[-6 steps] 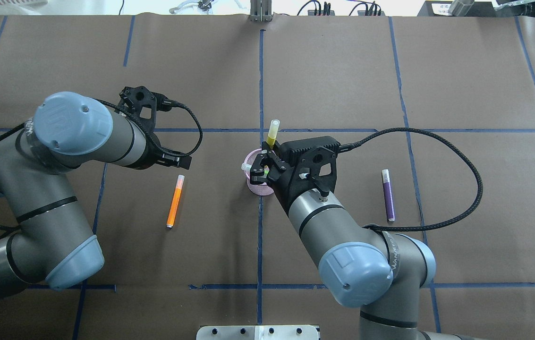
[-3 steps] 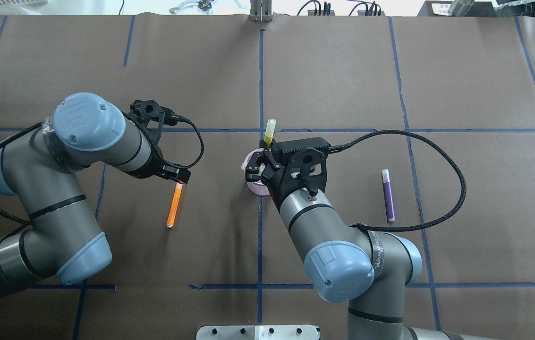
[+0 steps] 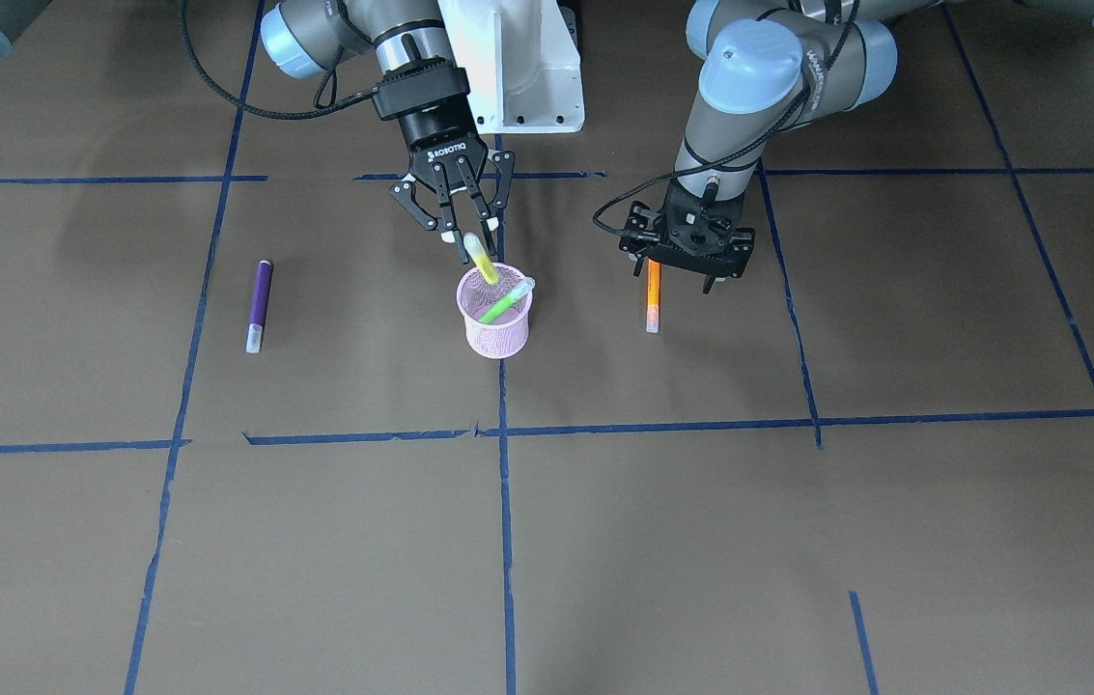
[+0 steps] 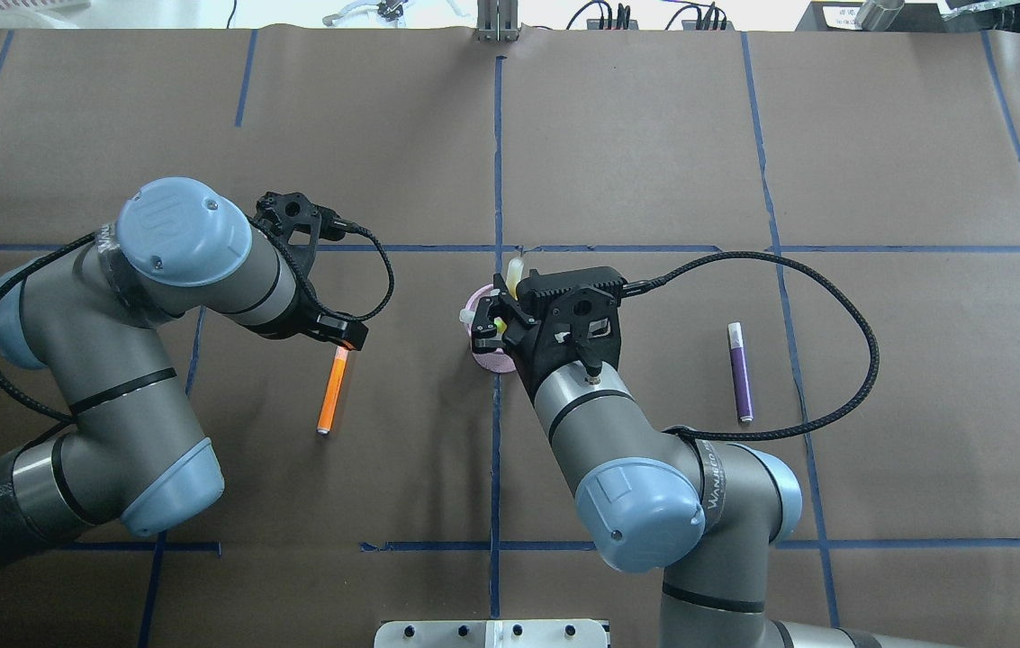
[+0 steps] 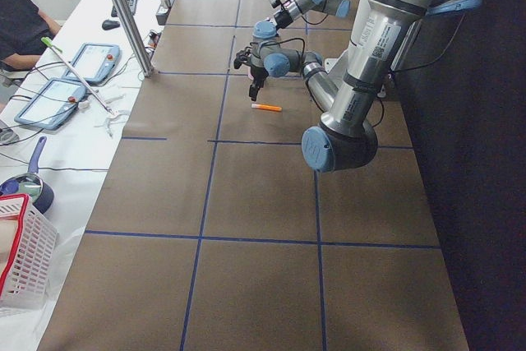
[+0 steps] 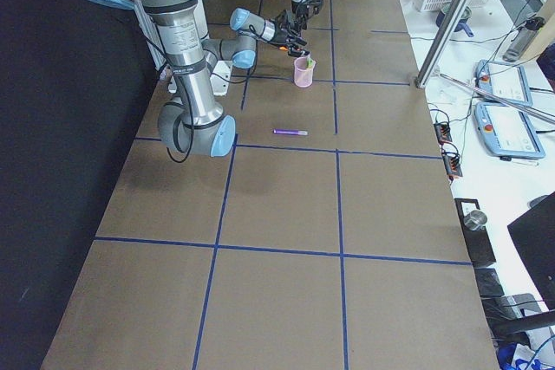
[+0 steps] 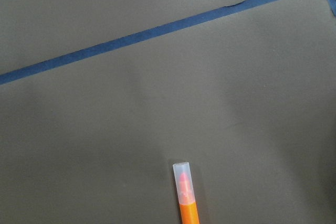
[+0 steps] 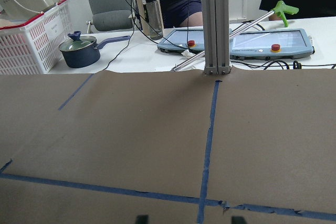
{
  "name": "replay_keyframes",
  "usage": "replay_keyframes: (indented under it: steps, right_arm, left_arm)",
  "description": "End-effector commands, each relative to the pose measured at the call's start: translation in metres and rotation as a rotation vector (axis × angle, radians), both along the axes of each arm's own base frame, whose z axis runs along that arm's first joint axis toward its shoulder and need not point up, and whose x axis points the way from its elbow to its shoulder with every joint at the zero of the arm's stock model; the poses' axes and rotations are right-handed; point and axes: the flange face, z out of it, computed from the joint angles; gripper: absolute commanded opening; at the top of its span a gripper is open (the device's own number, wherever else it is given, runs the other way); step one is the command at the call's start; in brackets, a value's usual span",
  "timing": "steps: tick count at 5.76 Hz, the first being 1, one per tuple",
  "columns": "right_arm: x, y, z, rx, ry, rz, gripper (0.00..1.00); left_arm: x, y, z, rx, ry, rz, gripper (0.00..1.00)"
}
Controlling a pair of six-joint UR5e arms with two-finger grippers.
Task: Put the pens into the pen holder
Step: 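Drop the yellow marker into the cup while the left gripper descends to the orange marker, then grasp the orange marker with the left gripper while the right gripper nears the purple marker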
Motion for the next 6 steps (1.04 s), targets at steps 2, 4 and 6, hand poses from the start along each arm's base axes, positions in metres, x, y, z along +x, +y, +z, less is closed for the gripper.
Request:
replay_keyframes:
  steps: [2,4,6]
  right_arm:
    - [0.044,-0.016,-0.014,-0.068,-0.041,-0.176,0.98]
    - [0.137,-0.094,0.001,-0.290,0.007,-0.364,0.99]
    - [0.191,-0.124,0.030,-0.441,-0.008,-0.480,0.99]
  left_arm:
    - [0.020,-0.007,0.012,-0.089,-0.001,0.061,0.90]
    - [0.039,-0.014,0.028,-0.185,-0.005,0.120,0.89]
    - [0.055,-0.026,0.024,-0.244,-0.034,0.138,0.84]
